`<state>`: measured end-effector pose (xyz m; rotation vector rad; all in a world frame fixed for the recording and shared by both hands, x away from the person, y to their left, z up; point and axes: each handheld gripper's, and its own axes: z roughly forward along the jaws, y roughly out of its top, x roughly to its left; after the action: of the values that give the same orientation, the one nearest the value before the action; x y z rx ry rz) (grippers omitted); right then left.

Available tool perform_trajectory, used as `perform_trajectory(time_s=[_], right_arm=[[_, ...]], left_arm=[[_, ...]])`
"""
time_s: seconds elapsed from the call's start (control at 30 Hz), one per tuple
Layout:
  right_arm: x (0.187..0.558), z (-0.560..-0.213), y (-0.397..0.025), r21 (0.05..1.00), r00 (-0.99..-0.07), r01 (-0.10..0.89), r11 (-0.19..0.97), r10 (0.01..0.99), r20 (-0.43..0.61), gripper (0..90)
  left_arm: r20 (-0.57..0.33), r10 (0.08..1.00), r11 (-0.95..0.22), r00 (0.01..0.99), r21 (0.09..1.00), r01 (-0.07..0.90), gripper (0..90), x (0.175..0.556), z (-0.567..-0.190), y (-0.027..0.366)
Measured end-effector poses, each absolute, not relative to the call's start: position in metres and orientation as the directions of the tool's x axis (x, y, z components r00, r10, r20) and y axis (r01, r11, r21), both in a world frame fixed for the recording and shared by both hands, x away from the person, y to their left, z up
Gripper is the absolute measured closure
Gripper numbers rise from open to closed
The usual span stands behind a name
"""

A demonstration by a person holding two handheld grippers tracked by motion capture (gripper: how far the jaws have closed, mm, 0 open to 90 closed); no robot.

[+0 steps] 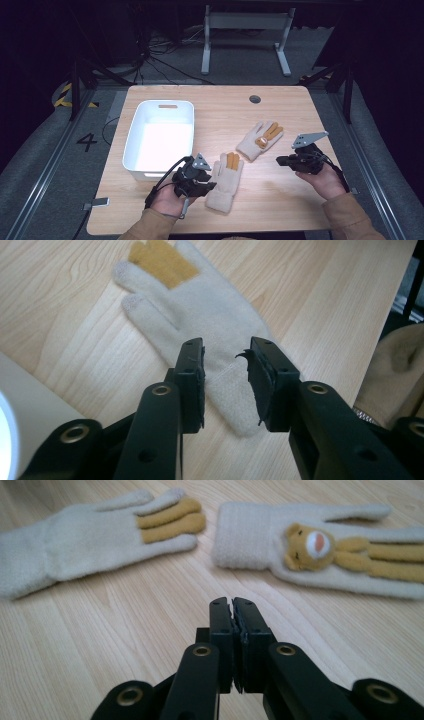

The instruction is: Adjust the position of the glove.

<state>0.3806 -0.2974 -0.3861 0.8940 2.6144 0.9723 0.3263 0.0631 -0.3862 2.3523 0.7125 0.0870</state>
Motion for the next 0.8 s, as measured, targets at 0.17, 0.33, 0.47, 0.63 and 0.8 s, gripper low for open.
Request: perform_trajectory(time_s=[0.17,0.33,0.47,0.63,0.8], right_arm=[[0.383,-0.389,-0.286,0.645,-0.801,0.457,0.613,0.598,-0.001,79.9],[0.387,-0.389,-0.274,0.651,-0.81,0.455,0.608,0.586,0.019,75.2],[0.391,-0.39,-0.257,0.637,-0.834,0.435,0.636,0.551,0.019,71.5],[0.401,-0.389,-0.234,0.633,-0.847,0.424,0.648,0.532,0.024,68.7],[0.414,-0.392,-0.219,0.631,-0.844,0.431,0.645,0.535,0.03,69.2]], left_arm=[[-0.093,0.477,-0.665,0.874,0.612,0.428,62.6,0.329,-0.388,0.066],[-0.12,0.456,-0.661,0.882,0.617,0.427,63.5,0.332,-0.387,0.072],[-0.126,0.487,-0.64,0.864,0.622,0.451,69.0,0.327,-0.383,0.073],[-0.096,0.525,-0.631,0.845,0.623,0.463,71.2,0.317,-0.384,0.073],[-0.062,0.554,-0.627,0.83,0.625,0.465,69.8,0.311,-0.385,0.075]])
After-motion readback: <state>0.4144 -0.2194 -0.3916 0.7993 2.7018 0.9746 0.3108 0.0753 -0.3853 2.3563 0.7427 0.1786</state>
